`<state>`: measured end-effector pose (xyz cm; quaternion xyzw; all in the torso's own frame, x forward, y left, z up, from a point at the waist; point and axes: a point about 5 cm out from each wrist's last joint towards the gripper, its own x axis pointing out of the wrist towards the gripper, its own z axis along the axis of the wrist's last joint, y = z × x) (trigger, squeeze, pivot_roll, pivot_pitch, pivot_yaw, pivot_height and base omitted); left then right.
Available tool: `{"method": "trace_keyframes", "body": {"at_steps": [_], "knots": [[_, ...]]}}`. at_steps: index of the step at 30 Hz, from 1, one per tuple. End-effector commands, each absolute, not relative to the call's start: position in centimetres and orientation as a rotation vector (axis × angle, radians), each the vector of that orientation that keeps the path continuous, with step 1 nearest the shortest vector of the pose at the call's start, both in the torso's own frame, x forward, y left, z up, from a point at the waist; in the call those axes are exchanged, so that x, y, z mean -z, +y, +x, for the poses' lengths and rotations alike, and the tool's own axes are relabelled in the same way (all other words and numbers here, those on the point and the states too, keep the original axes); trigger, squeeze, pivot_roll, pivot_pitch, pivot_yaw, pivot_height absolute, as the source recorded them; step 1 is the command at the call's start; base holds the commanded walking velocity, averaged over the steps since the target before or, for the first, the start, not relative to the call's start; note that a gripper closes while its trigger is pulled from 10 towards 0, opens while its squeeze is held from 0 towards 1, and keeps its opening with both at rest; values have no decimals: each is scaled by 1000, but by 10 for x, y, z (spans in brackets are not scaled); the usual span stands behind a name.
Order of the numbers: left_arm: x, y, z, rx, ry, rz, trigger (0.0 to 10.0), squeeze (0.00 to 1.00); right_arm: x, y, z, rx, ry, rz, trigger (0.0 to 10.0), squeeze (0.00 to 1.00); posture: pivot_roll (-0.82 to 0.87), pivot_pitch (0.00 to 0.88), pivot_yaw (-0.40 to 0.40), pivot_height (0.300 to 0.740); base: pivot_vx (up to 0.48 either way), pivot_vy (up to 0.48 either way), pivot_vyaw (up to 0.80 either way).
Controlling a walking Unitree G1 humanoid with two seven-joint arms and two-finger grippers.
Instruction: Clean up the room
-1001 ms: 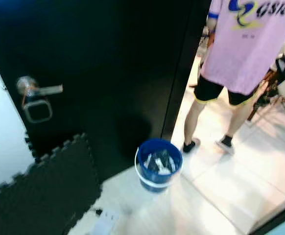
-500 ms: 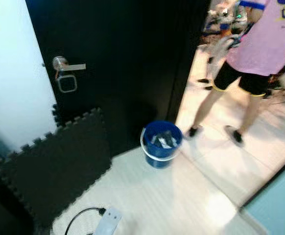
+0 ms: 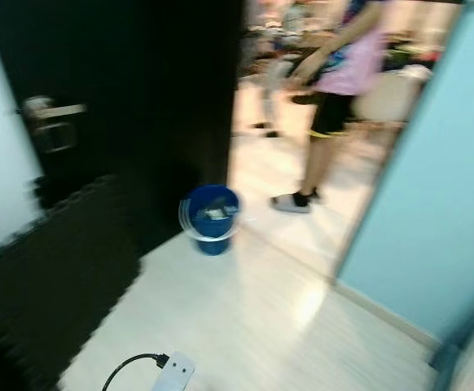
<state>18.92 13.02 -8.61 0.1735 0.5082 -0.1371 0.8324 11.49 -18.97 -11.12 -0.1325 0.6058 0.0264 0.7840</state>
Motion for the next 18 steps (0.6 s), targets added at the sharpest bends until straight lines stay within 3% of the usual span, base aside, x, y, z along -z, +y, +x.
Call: {"method": "trace_keyframes", "body": {"at_steps": [1, 18], "knots": [[85, 129, 192, 298, 1066, 370, 10000, 0, 114, -168, 112, -113, 1321, -252, 10000, 0, 41, 0, -38, 740, 0, 0, -800], [84, 128, 193, 318, 1050, 410, 10000, 0, 114, -176, 111, -94, 1319, -286, 10000, 0, 34, 0, -39, 740, 0, 0, -790]]}}
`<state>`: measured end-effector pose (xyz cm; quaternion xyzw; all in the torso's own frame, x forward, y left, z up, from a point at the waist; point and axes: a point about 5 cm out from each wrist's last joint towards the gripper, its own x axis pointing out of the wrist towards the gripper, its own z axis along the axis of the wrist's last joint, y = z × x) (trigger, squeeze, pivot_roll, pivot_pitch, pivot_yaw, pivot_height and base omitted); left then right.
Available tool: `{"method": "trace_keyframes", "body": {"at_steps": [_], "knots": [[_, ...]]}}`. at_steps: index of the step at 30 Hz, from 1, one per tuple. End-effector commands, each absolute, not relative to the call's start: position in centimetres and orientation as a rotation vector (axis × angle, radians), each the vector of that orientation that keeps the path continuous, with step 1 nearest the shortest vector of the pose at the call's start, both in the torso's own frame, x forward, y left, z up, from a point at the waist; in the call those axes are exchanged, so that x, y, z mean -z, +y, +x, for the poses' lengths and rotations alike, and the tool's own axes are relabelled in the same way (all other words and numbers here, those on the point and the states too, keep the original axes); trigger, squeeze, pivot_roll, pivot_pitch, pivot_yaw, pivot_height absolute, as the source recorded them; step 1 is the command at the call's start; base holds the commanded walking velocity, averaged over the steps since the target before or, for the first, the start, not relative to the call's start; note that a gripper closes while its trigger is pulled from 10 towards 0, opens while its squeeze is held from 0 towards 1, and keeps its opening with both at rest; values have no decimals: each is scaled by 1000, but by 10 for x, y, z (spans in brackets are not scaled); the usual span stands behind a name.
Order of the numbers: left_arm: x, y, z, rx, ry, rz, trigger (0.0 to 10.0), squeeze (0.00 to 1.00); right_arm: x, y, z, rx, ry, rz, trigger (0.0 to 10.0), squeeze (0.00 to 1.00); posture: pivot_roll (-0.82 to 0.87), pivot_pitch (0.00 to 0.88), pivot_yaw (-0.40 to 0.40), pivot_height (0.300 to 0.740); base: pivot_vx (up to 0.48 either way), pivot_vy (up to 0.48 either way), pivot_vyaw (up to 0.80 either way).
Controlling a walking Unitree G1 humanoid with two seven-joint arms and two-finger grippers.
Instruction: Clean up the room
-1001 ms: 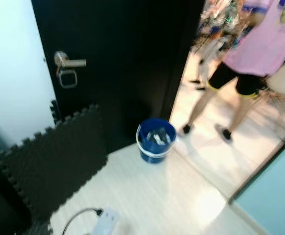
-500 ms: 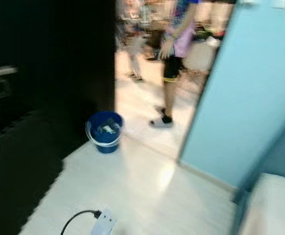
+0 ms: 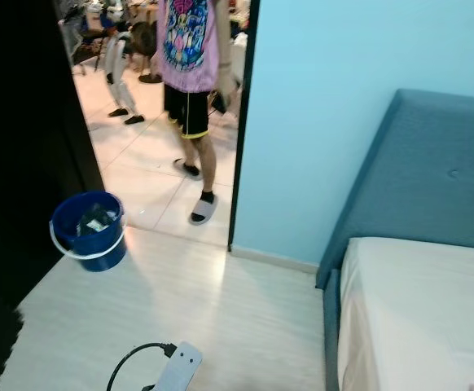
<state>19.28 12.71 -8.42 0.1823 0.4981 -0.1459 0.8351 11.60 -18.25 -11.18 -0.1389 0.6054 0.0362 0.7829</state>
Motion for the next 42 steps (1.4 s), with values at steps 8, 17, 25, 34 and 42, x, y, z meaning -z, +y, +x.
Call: {"method": "trace_keyframes", "body": {"at_steps": [8, 17, 25, 34, 42], "knots": [[83, 128, 195, 322, 1044, 421, 10000, 0, 114, -177, 111, -78, 1319, -283, 10000, 0, 32, 0, -35, 740, 0, 0, -788], [83, 128, 195, 327, 1042, 432, 10000, 0, 114, -179, 109, -13, 1313, -235, 10000, 0, 30, 0, -31, 740, 0, 0, -788], [83, 128, 196, 328, 1033, 440, 10000, 0, 110, -184, 123, 111, 1240, -116, 10000, 0, 30, 0, -31, 740, 0, 0, -788], [83, 130, 195, 285, 1037, 418, 10000, 0, 94, -231, 144, 271, 1104, -35, 10000, 0, 27, 0, -32, 740, 0, 0, -788], [87, 135, 187, 28, 1082, 299, 10000, 0, 72, -240, 187, 243, 946, 65, 10000, 0, 56, 0, -79, 740, 0, 0, -788]]}}
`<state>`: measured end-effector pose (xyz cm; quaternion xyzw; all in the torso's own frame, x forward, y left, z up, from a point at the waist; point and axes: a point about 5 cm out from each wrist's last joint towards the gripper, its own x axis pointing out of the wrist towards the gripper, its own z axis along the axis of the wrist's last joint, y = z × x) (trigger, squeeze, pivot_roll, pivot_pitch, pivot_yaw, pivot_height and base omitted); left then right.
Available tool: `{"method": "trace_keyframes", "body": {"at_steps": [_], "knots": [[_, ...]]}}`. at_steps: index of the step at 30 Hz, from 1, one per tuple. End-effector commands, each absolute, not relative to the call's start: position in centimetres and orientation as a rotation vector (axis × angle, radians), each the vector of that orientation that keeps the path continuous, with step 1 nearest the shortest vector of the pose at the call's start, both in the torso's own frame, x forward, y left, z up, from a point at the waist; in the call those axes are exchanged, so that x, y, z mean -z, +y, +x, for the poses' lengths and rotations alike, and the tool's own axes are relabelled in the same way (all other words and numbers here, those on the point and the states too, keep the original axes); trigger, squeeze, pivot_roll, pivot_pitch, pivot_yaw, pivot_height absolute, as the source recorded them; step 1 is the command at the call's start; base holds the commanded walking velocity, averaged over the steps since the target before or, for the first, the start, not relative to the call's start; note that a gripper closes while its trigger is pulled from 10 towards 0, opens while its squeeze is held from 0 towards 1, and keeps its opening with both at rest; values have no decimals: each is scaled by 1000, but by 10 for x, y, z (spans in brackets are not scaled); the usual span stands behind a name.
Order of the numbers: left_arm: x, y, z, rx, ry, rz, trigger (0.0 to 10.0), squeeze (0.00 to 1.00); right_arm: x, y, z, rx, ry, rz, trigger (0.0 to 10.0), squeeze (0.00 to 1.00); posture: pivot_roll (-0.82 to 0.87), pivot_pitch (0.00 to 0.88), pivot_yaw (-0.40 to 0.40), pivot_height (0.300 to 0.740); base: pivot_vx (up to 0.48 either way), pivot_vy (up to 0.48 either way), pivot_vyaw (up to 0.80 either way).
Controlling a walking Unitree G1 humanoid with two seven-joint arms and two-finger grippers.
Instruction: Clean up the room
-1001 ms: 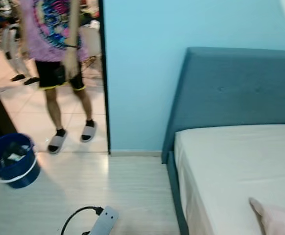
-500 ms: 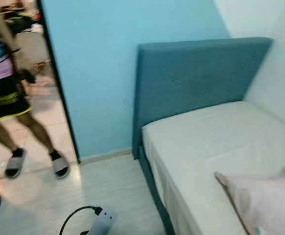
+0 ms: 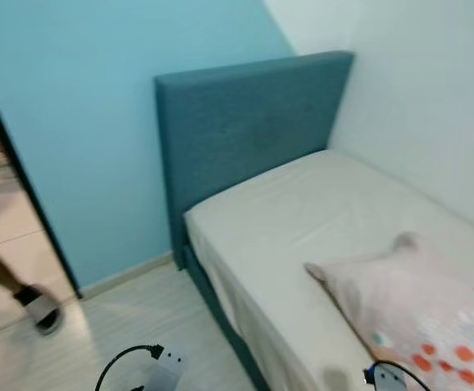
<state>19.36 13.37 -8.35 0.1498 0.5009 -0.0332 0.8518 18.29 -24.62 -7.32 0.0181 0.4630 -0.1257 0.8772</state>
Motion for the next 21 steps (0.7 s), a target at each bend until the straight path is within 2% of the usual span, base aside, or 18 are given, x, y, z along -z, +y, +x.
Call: {"method": "trace_keyframes", "body": {"at_steps": [1, 5, 7, 10, 21], "knots": [[87, 136, 186, -6, 1087, 293, 10000, 0, 68, -235, 198, 210, 918, 72, 10000, 0, 68, 0, -91, 740, 0, 0, -788], [87, 136, 186, -27, 1088, 298, 10000, 0, 63, -229, 209, 174, 892, 75, 10000, 0, 77, 0, -99, 740, 0, 0, -788], [87, 136, 184, -77, 1098, 292, 10000, 0, 55, -217, 227, 122, 856, 67, 10000, 0, 109, 0, -119, 740, 0, 0, -788], [88, 135, 183, -105, 1110, 279, 10000, 0, 50, -212, 237, 97, 832, 68, 10000, 0, 114, 0, -119, 740, 0, 0, -788], [88, 135, 182, -104, 1117, 293, 10000, 0, 48, -216, 237, 144, 796, 160, 10000, 0, 89, 2, -95, 740, 0, 0, -788]]}}
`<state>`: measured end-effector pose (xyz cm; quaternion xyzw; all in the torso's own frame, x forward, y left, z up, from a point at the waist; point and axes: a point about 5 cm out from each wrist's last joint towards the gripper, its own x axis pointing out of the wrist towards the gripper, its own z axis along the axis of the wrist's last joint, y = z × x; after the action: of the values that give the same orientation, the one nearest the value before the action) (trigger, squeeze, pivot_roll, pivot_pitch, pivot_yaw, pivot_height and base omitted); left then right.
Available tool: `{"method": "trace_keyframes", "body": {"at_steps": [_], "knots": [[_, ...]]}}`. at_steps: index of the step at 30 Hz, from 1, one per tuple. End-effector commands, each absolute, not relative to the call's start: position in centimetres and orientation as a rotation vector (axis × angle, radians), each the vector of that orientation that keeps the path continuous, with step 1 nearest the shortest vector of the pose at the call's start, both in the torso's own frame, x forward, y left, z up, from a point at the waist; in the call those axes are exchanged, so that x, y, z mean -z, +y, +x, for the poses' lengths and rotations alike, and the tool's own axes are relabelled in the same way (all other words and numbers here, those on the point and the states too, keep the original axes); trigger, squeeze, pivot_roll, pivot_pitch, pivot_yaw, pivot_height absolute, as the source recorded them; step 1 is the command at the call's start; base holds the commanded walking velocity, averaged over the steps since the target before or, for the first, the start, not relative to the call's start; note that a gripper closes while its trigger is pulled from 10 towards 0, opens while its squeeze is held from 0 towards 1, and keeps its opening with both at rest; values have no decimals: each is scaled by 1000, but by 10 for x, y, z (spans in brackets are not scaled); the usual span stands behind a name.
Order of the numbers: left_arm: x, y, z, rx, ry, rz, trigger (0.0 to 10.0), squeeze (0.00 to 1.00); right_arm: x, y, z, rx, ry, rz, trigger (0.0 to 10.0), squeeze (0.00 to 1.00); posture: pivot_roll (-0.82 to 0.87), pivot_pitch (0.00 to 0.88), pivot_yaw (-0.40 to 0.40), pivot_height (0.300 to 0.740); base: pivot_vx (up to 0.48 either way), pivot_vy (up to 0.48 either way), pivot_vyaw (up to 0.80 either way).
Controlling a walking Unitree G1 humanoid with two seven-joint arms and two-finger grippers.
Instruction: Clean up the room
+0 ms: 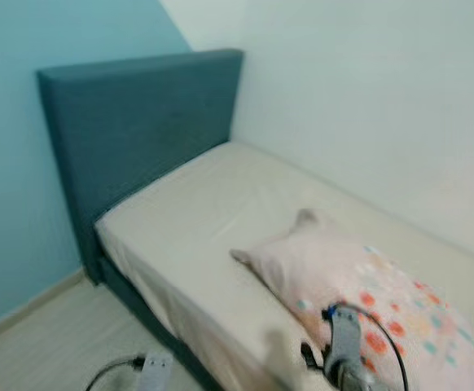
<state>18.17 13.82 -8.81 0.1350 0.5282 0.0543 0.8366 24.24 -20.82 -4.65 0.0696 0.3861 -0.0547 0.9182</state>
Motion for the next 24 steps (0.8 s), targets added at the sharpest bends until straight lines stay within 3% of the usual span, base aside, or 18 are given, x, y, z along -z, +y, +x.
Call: {"method": "trace_keyframes", "body": {"at_steps": [1, 8, 16, 23, 24], "knots": [[88, 135, 182, -102, 1114, 299, 10000, 0, 49, -217, 236, 151, 793, 171, 10000, 0, 89, 2, -95, 740, 0, 0, -788], [87, 137, 184, -84, 1092, 339, 10000, 0, 47, -219, 237, 163, 763, 230, 10000, 0, 67, 1, -77, 740, 0, 0, -788], [85, 139, 186, -141, 1057, 358, 10000, 0, 37, -199, 255, 25, 699, 274, 10000, 0, 61, 0, -72, 740, 0, 0, -791], [83, 140, 182, -357, 1003, 277, 10000, 0, 19, -177, 278, -82, 613, 341, 10000, 0, 66, 0, -75, 740, 0, 0, -738], [85, 138, 178, -451, 1009, 138, 10000, 0, 16, -170, 282, -127, 606, 319, 10000, 0, 67, 0, -77, 740, 0, 0, 0]]}}
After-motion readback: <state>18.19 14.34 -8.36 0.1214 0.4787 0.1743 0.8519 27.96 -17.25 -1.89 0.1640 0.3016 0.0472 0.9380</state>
